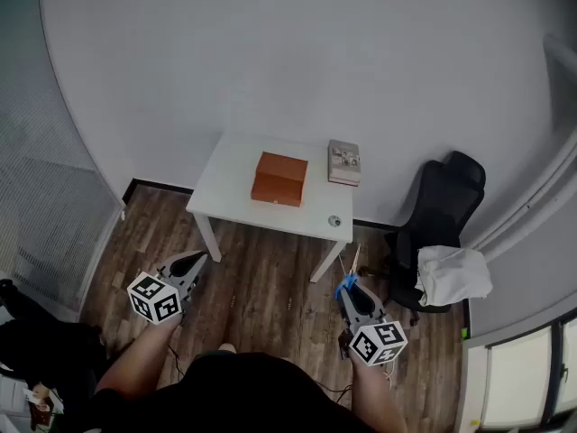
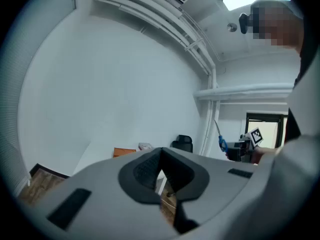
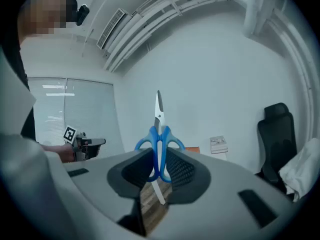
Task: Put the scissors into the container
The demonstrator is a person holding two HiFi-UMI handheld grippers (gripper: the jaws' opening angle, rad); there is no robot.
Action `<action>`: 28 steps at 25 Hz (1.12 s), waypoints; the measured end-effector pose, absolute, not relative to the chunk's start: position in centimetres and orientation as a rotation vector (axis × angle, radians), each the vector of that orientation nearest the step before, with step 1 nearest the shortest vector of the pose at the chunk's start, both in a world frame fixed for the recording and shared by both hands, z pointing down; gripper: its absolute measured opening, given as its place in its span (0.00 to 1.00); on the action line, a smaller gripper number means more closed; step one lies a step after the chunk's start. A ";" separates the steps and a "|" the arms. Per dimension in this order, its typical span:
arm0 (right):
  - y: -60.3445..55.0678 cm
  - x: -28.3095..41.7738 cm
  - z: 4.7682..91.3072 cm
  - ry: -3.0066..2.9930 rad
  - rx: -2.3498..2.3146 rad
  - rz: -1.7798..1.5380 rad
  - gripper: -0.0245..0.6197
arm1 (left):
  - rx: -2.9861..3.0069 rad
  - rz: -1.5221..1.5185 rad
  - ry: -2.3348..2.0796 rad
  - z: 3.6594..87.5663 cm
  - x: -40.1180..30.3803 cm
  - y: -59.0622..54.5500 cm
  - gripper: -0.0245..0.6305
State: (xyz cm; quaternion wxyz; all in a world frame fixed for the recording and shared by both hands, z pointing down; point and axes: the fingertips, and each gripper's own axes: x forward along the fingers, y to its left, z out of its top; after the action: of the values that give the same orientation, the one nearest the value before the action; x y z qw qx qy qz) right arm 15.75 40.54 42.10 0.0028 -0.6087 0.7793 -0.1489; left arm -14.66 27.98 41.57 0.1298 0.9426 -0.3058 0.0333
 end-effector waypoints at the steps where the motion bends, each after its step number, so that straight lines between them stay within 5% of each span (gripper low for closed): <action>1: 40.5 16.1 42.1 2.442 -1.918 -0.463 0.17 | 2.749 0.101 -0.890 41.3 -14.4 28.1 0.05; 28: 30.7 16.0 44.2 2.383 -2.030 -0.572 0.17 | 2.717 0.204 -0.786 46.0 -13.6 17.5 0.05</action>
State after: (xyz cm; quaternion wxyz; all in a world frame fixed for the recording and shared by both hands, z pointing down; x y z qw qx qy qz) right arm 16.01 30.65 44.25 -0.0205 -0.6378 0.7487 -0.1798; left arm -13.56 17.51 46.01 0.1523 0.9470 -0.2738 0.0710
